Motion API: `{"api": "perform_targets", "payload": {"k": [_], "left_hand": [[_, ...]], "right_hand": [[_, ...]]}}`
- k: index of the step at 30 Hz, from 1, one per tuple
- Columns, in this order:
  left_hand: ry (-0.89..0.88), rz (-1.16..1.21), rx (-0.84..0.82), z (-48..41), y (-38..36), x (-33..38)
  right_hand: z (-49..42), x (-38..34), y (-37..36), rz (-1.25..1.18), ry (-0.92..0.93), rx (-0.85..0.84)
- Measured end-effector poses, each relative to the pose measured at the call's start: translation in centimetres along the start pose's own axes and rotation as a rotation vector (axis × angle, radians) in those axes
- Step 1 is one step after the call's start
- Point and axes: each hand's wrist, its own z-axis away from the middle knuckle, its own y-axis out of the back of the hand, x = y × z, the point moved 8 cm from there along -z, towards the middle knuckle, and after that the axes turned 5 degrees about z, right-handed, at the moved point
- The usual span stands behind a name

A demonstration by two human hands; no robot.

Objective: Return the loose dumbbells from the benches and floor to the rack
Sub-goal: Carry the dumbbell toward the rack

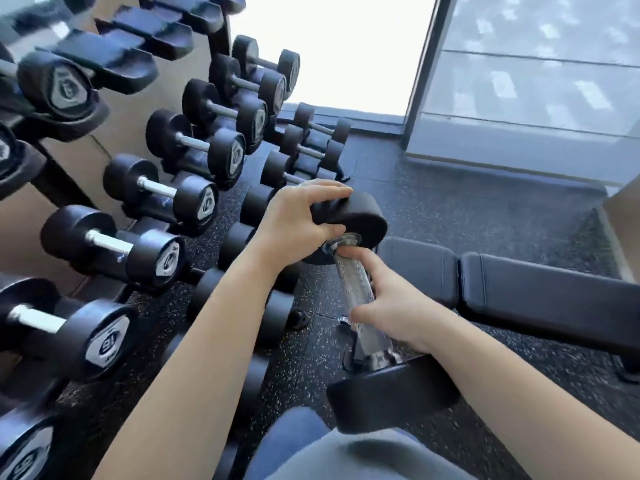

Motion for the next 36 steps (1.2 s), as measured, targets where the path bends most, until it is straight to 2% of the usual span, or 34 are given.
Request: {"api": "perform_targets", "payload": {"k": [15, 24, 36], "left_hand": [[0.087, 0.05, 0.019, -14.6, 0.4, -7.8], [0.143, 0.058, 0.042, -25.3, 5.7, -15.6], [0.173, 0.034, 0.115, -31.9, 12.0, -21.8]], "right_hand": [[-15.5, -1.7, 7.3, -0.044, 0.001, -0.102], [-28.7, -6.6, 9.6, 0.007, -0.001, -0.12], [-38.7, -12.3, 10.1, 0.024, 0.048, -0.217]]}}
